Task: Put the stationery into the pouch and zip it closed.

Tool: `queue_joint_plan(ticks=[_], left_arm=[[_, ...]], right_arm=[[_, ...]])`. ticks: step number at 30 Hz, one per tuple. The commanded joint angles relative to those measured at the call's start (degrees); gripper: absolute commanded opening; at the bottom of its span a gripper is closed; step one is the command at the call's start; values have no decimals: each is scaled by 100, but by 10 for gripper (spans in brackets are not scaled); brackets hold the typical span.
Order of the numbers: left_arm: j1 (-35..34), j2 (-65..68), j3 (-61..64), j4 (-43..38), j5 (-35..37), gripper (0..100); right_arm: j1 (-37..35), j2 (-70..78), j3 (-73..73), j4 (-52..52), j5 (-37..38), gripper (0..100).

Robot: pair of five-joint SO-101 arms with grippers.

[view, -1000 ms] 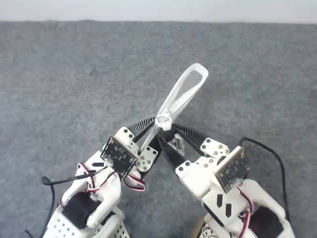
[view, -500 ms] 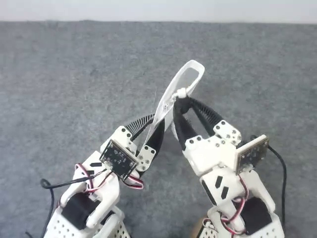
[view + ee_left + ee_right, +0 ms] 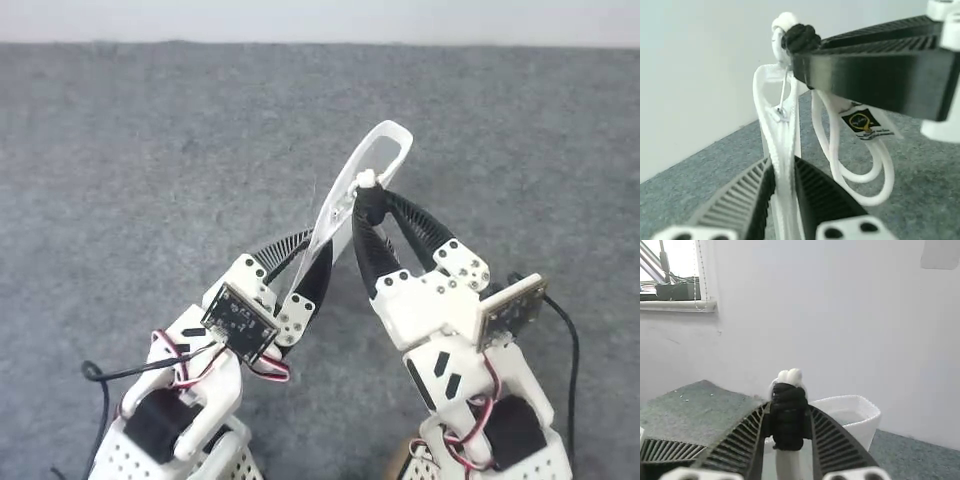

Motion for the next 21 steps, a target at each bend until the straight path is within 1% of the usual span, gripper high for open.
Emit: queue_joint_plan(ticks=[1, 7, 18, 21], left_arm=[[-79, -79, -13, 105, -35, 9], [-88, -79, -4, 105, -18, 8], [-88, -114, 92, 79, -18, 8], [-88, -114, 101, 79, -18, 8]], right_arm=[[321, 400, -176, -523, -70, 6], [919, 1710, -607, -1103, -88, 6], [980, 2413, -809, -1692, -44, 6], [1209, 2774, -1099, -1701, -79, 6]])
